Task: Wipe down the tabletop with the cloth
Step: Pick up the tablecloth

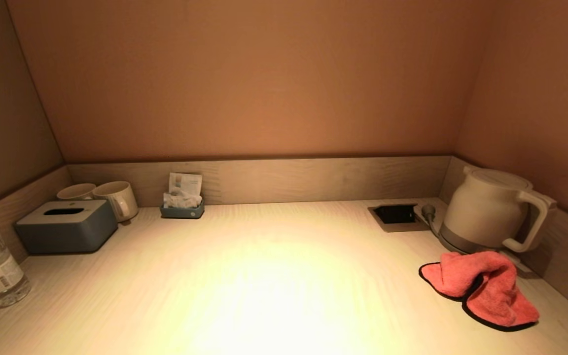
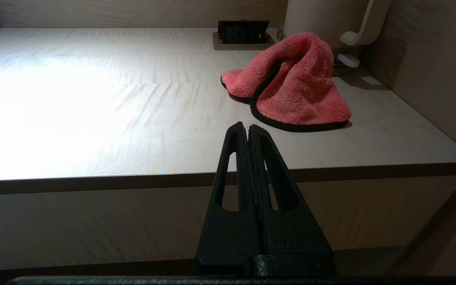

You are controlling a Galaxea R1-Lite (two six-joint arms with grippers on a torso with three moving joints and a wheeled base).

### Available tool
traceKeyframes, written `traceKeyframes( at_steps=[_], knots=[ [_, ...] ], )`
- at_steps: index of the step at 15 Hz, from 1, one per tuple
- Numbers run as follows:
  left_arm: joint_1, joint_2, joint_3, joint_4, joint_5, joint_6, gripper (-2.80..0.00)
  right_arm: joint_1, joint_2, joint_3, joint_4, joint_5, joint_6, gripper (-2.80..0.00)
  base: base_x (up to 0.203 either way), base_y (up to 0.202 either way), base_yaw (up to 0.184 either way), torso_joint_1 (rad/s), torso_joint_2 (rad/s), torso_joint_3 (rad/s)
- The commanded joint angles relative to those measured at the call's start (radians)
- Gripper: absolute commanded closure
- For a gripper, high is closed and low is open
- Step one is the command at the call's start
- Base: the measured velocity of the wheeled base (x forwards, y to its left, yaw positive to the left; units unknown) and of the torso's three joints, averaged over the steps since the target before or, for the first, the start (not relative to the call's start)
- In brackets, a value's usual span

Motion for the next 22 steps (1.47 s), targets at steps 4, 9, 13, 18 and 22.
traceKeyframes(
  at_steps=[4,9,13,18,22],
  knots=[
    [-0.001,0.001,0.0,-0.001,0.0,0.0,0.0,0.0,0.0,0.0,-0.001,0.002,-0.005,0.0,0.0,0.0,0.0,0.0,0.0,0.0],
    [0.0,0.0,0.0,-0.001,0.0,0.001,0.0,0.001,0.0,0.0,-0.001,0.0,-0.005,0.0,0.0,0.0,0.0,0.0,0.0,0.0],
    [-0.001,0.001,0.0,-0.001,0.0,0.0,0.0,0.0,0.0,-0.001,-0.001,-0.003,-0.013,0.0,0.0,0.0,0.0,0.0,0.0,0.0],
    [0.0,0.001,0.0,-0.001,0.0,0.0,0.0,0.001,0.001,-0.002,0.0,-0.003,-0.012,0.0,0.0,0.0,0.0,0.0,0.0,0.0],
    [0.0,0.0,0.0,-0.001,0.0,0.0,0.0,0.001,0.01,-0.152,0.073,-0.005,-0.011,0.0,0.0,0.0,0.0,0.0,0.0,0.0]
  ],
)
